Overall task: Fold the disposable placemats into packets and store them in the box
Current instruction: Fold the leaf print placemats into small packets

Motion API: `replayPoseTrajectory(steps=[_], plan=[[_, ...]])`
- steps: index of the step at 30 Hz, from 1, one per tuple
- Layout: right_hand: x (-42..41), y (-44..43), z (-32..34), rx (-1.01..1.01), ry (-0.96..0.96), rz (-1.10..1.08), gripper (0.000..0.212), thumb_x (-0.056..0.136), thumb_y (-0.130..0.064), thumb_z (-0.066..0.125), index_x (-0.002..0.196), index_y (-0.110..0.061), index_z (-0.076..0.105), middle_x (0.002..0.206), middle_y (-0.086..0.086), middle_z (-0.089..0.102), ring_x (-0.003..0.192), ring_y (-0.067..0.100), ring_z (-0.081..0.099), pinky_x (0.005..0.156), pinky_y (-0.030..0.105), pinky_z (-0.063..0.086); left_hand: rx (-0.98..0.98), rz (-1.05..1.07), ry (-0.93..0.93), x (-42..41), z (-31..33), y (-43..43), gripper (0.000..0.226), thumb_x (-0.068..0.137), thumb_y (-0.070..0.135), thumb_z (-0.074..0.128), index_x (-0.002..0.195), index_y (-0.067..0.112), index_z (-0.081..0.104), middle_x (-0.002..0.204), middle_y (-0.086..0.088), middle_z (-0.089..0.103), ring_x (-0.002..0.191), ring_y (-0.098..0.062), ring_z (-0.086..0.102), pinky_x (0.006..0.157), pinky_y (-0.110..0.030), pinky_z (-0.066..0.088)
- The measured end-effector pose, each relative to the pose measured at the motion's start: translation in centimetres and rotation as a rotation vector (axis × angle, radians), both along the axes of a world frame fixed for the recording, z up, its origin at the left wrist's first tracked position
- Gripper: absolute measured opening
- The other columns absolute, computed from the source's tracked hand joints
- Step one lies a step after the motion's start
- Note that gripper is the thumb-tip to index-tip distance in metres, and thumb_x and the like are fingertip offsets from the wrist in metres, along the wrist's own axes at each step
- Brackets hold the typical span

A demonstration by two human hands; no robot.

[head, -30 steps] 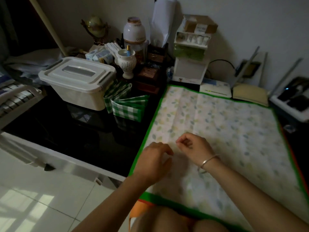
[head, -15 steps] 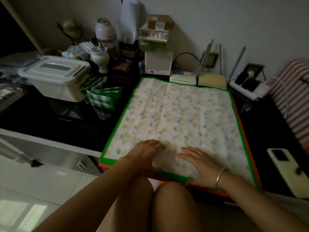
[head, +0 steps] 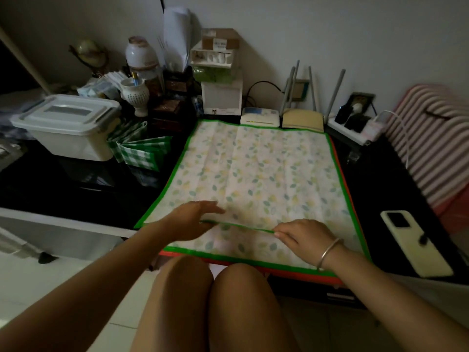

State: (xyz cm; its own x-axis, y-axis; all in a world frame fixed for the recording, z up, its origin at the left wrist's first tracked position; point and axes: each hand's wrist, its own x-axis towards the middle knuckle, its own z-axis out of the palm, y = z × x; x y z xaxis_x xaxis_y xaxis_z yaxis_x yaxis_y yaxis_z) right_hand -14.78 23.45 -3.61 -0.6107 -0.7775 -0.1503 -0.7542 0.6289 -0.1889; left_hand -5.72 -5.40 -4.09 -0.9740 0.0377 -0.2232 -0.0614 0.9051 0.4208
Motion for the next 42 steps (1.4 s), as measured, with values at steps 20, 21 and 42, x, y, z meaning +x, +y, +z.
replayPoseTrajectory(steps=[20,21,42], plan=[[-8.4,-2.9,4.1,0.047,0.129,-0.098,0.024,0.092,-0.048,0.053,0.093,-0.028,0.068,0.092,-0.008,0.068,0.087,0.015,0.062,0.073,0.03,0.048,-0.489,0.048,-0.174,-6.2,5.8,-3.3,0.044,0.091,0.059,0.054,0.106,0.021,0.069,0.113,0.0,0.064,0.105,-0.022,0.06,0.082,-0.031,0.048],[-8.8,-3.3,3.5,0.042,0.143,-0.097,0.025,0.093,-0.047,0.052,0.095,-0.027,0.068,0.096,-0.006,0.067,0.091,0.016,0.06,0.077,0.031,0.047,-0.498,0.078,-0.148,-6.3,5.2,-3.3,0.042,0.091,0.059,0.054,0.107,0.023,0.068,0.113,0.001,0.065,0.105,-0.021,0.06,0.084,-0.032,0.049],[-14.0,-7.6,-6.5,-0.349,0.072,-0.324,0.009,0.085,-0.022,0.069,0.088,-0.013,0.069,0.094,0.006,0.061,0.093,0.027,0.049,0.085,0.036,0.042,-0.33,0.142,0.009,-5.0,-5.4,3.6,0.088,0.071,0.07,-0.02,0.153,0.037,-0.012,0.162,0.002,-0.02,0.146,-0.023,-0.025,0.117,-0.056,-0.011]])
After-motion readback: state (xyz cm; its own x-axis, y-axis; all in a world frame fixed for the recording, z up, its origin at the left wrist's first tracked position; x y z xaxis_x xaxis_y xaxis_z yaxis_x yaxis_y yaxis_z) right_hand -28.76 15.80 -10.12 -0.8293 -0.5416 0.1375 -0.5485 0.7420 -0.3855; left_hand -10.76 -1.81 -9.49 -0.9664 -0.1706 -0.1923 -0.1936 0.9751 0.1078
